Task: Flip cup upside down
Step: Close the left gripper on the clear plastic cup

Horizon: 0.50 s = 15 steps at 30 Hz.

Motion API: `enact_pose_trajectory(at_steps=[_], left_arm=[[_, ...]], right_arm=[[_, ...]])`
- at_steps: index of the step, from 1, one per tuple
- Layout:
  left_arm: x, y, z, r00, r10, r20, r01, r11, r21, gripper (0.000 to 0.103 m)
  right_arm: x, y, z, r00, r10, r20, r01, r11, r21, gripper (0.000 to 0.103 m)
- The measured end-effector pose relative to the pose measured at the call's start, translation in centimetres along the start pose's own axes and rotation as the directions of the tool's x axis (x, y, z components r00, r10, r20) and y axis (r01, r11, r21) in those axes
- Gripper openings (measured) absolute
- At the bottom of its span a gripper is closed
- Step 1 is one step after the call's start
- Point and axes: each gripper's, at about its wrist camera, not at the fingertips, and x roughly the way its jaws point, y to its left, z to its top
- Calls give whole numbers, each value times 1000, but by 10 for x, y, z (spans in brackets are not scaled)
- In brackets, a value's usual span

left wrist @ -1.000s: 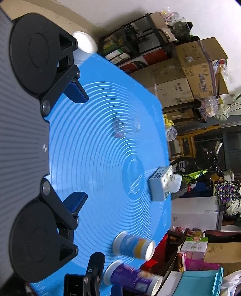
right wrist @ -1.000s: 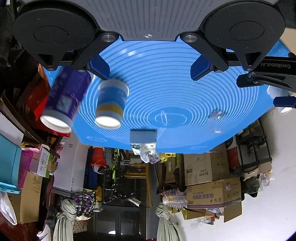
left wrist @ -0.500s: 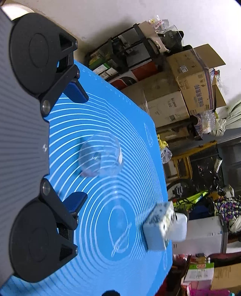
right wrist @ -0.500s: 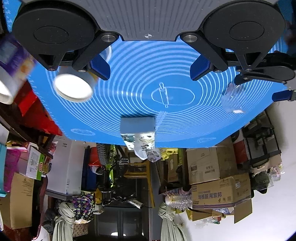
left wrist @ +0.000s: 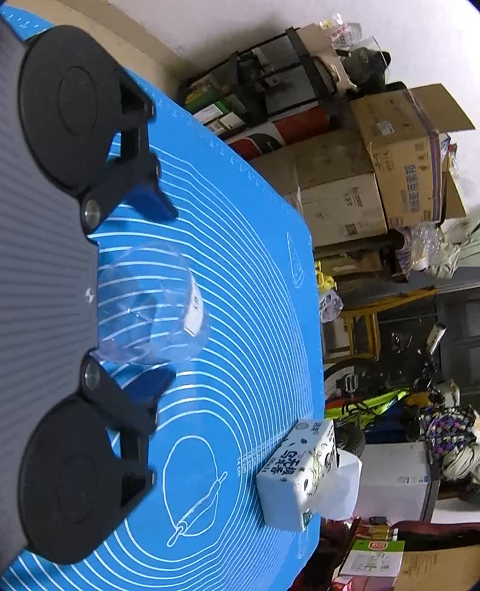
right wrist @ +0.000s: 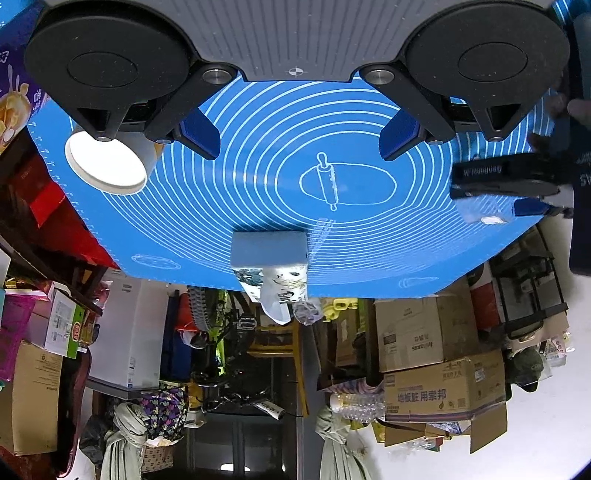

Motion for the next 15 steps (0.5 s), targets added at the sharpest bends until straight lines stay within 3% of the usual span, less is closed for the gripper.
enact_pose_trajectory(at_steps=[1,8,15], left_arm=[[1,0,1,1000,-19,-11,19,1000,1,65],[-17,1,-2,999,-37,-33,36,999,-25,64],[-76,-17,-12,996,-87,-15,86,996,-39,64]], right_arm=[[-1,0,0,1000,-2,0,2,1000,1,94],[-18,0,-2,1000,-19,16,20,1000,-16,94],[-53,-9,-9,999,-37,16,38,999,-16,94]])
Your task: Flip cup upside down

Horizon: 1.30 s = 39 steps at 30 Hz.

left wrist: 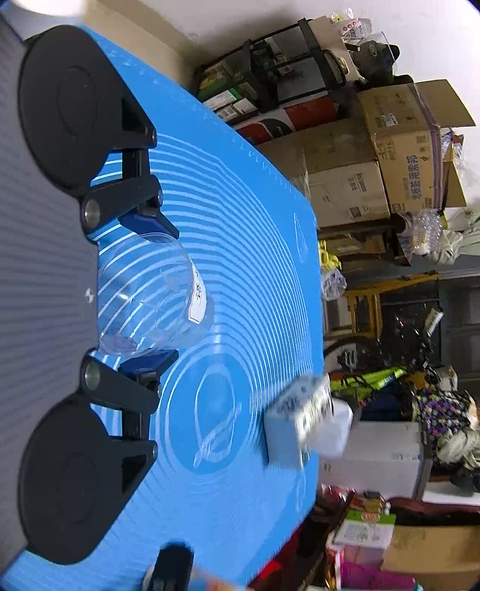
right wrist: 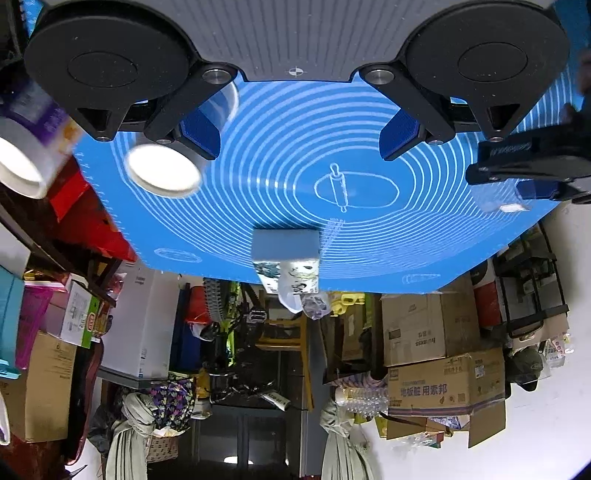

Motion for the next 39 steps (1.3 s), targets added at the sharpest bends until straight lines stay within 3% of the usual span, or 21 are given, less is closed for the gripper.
enact_pose_trajectory(at_steps=[8,17,25,27,28,29,39], left_arm=[[-58,-38,-25,995,-103,-5,103,994,-22,64],[-68,-66,-53,993,-111,-31,111,994,-3,64],[-69,-75,-70,995,-91,-35,91,996,18,65],[-67,-73,-68,992,-117,-57,117,993,3,74],[-67,-71,-68,991,-121,-64,120,993,-9,86],[-67,-71,-68,991,-117,-59,116,993,-20,91],[-65,-69,-69,992,-100,-72,99,995,-18,92]], right_arm=[[-41,-27,-32,999,-9,-54,12,998,63,94],[-58,-45,-55,995,-54,-84,61,995,80,94],[-56,-44,-62,994,-51,-99,57,996,62,94],[-55,-43,-63,994,-49,-99,55,997,60,94],[-55,-42,-63,994,-47,-99,53,997,60,94],[-55,-42,-63,994,-46,-97,52,997,62,94],[-53,-41,-64,994,-41,-105,49,996,70,94]])
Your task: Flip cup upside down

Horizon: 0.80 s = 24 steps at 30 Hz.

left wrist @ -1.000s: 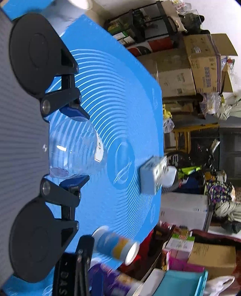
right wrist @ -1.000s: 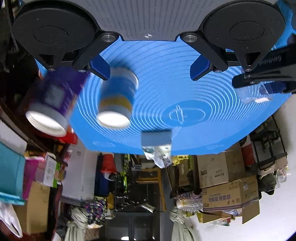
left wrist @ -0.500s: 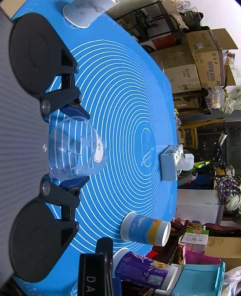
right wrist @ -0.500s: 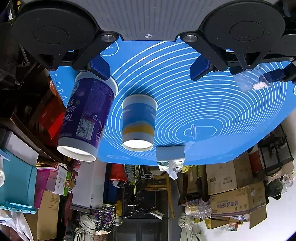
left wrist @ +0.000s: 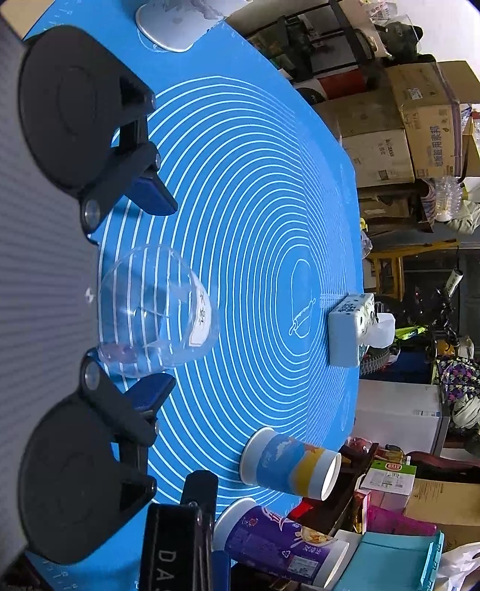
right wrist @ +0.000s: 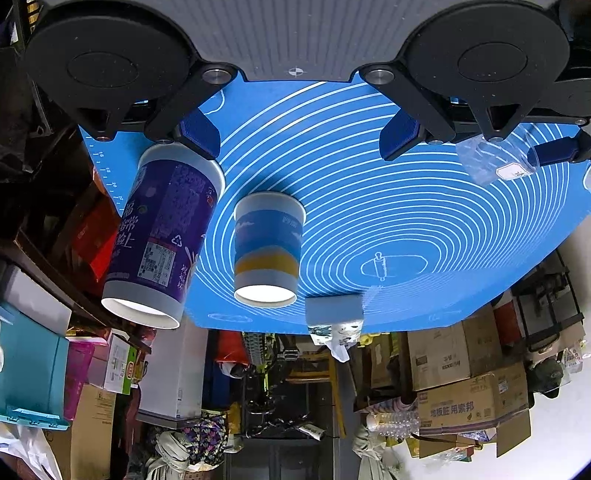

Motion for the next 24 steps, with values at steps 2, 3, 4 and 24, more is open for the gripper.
enact_pose_trajectory(at_steps=[2,3,4,24], left_arm=[[-1,0,1,1000,-4,-2,4,1000,-2,92],[-1,1,1,1000,-7,-2,7,1000,-4,92],[-2,2,2,1000,-10,-3,10,1000,-7,92],[-60,71,27,997,71,-40,-77,984,-161,100]], right_arm=[[0,0,0,1000,-1,1,1,1000,4,94],[-1,-1,0,1000,0,1,0,1000,7,94],[-1,-1,1,1000,1,-1,-1,1000,10,94],[-1,45,57,954,239,-181,-232,971,57,94]])
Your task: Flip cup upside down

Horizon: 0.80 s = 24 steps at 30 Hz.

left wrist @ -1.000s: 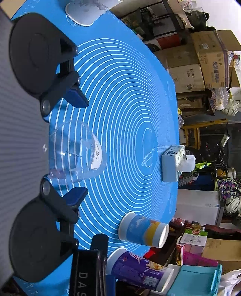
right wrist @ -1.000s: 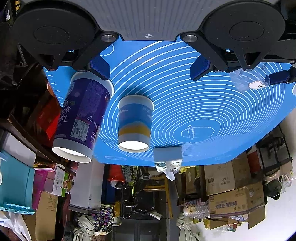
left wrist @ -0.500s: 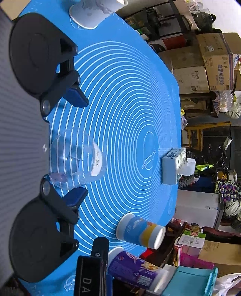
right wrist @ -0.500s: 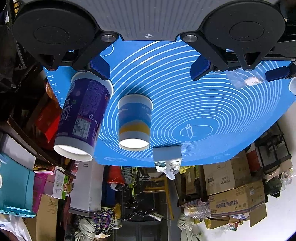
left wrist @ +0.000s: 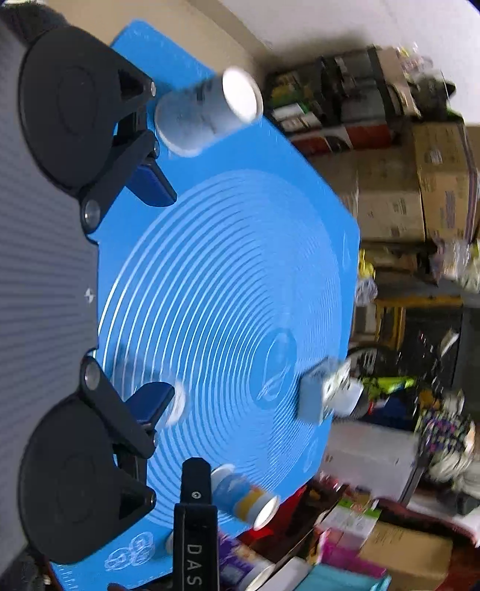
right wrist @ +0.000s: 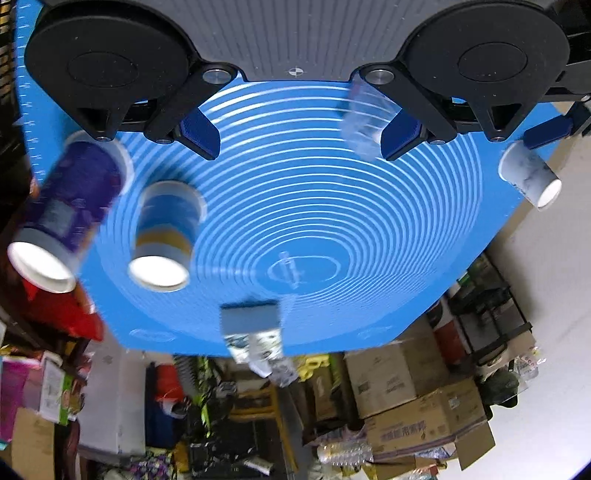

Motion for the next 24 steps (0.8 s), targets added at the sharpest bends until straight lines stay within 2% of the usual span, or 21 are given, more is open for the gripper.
enact_pose_trajectory(at_steps=[4,5,6,9,14,16,20,22,24], left_arm=[[3,18,5,998,58,13,-58,998,-22,100],[4,21,5,998,65,8,-64,998,-26,100],[7,24,5,998,67,2,-67,997,-33,100],[14,32,4,997,80,-11,-80,996,-42,100],[19,36,-5,996,89,-18,-89,995,-34,100],[19,36,-7,996,88,-20,-88,996,-30,100],[20,37,-9,996,86,-16,-87,996,-29,100],[19,37,-9,996,85,-12,-85,996,-30,100],[19,37,-9,996,87,-9,-87,996,-32,100]], right_arm=[[23,7,11,994,54,-95,-46,996,82,94],[23,7,11,994,54,-95,-46,996,82,93],[35,10,14,989,66,-136,-51,993,110,92],[50,14,14,978,90,-190,-60,986,157,89],[76,9,10,941,174,-290,-89,955,284,82],[82,8,7,930,208,-304,-104,940,326,82],[83,5,5,931,217,-295,-102,928,358,70],[84,4,2,919,254,-301,-130,917,378,64],[82,7,3,918,256,-302,-137,921,366,61]])
